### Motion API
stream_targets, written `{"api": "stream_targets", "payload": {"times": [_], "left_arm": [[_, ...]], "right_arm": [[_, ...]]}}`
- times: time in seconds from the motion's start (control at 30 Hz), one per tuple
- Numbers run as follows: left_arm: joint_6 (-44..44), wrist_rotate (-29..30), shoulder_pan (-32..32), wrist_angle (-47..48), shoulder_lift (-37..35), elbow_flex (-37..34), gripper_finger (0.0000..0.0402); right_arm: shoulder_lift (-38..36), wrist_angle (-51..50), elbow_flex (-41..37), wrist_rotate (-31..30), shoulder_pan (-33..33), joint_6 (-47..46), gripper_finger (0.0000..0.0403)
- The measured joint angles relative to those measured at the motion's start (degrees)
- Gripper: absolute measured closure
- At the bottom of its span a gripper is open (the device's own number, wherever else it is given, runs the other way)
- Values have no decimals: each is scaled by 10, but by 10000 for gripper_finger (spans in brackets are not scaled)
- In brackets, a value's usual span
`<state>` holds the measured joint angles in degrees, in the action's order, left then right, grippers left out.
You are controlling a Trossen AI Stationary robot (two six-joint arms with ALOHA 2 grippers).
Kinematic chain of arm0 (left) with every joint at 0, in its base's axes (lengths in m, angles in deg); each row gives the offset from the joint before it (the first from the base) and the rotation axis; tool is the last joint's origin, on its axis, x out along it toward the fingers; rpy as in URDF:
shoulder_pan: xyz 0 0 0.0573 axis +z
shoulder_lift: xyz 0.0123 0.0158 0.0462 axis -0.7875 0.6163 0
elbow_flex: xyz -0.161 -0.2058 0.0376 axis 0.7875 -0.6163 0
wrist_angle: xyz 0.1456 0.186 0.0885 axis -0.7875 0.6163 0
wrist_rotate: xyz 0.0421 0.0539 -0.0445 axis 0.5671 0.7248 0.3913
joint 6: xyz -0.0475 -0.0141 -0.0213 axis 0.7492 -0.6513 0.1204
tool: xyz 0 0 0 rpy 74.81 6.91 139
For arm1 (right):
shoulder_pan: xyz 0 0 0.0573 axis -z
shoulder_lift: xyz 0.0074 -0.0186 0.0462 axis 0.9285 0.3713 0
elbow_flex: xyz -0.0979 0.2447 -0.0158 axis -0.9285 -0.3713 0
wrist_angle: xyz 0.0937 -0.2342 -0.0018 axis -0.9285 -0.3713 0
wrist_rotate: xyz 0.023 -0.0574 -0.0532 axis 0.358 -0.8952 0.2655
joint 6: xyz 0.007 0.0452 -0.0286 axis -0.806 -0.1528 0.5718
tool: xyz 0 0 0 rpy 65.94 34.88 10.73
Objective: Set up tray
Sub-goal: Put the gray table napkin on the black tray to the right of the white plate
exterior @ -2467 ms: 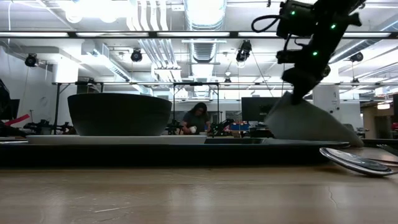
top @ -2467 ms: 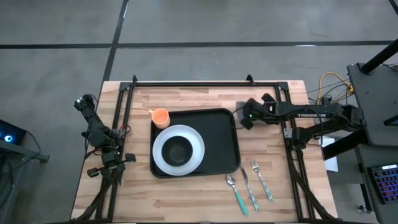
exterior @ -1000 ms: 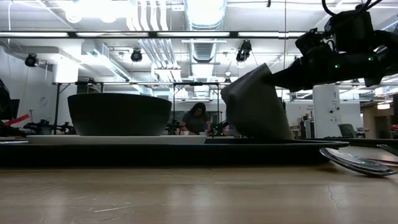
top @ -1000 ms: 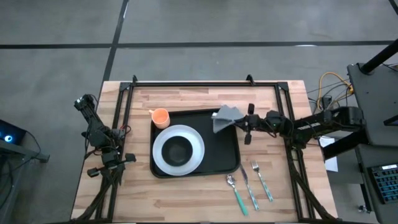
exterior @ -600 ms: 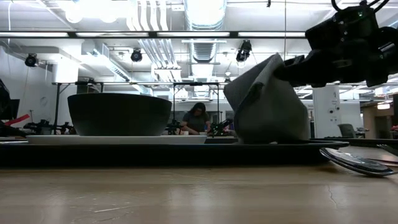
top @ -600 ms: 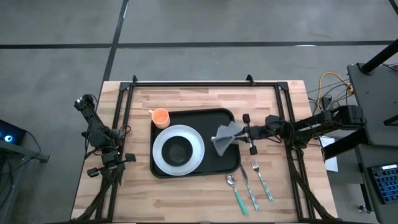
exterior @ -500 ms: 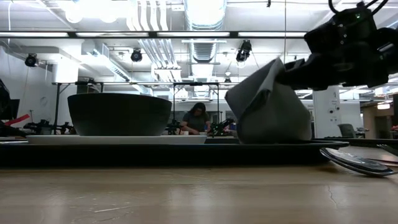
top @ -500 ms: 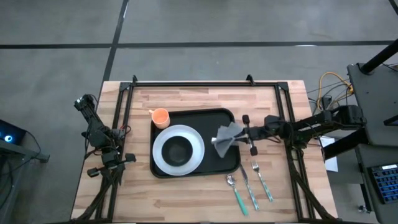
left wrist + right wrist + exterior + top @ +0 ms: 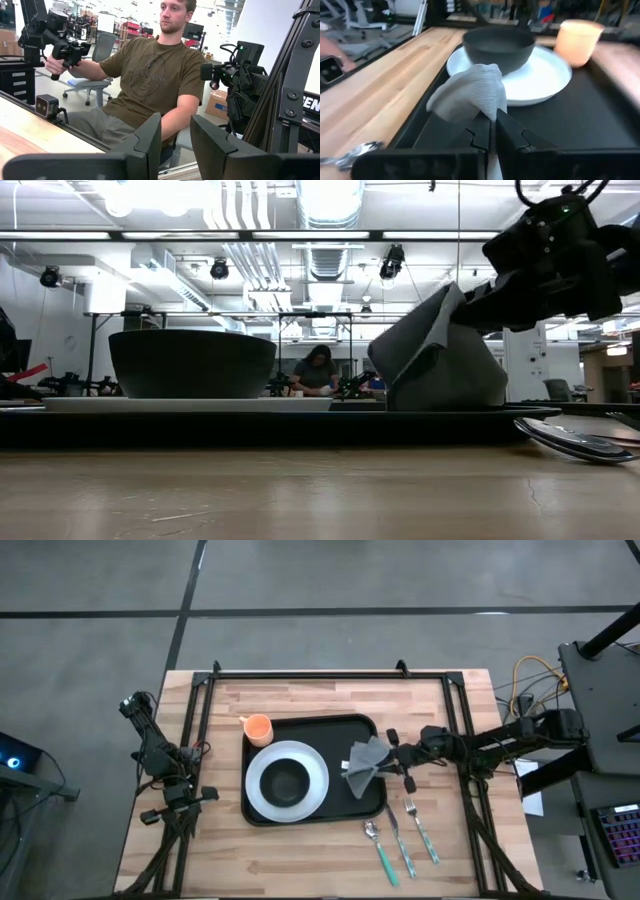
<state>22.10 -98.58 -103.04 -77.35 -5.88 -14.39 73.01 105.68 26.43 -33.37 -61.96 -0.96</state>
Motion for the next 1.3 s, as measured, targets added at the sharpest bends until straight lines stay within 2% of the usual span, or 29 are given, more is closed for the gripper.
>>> {"api": "stream_targets", "payload": {"times": [0.17,0.53,0.7,1.07,1.3], "left_arm": [[0,0,0,0,0,0,317],[0,0,0,0,0,0,317],[0,0,0,0,0,0,317],[0,0,0,0,0,0,317],[0,0,0,0,0,0,317]], "right_arm": [[0,-102,36,24,0,-29,358],[0,-424,167,24,0,-60,256],[0,-488,192,23,0,-86,224],[-1,-525,209,26,0,-80,207],[-2,-668,256,19,0,-76,207]]}}
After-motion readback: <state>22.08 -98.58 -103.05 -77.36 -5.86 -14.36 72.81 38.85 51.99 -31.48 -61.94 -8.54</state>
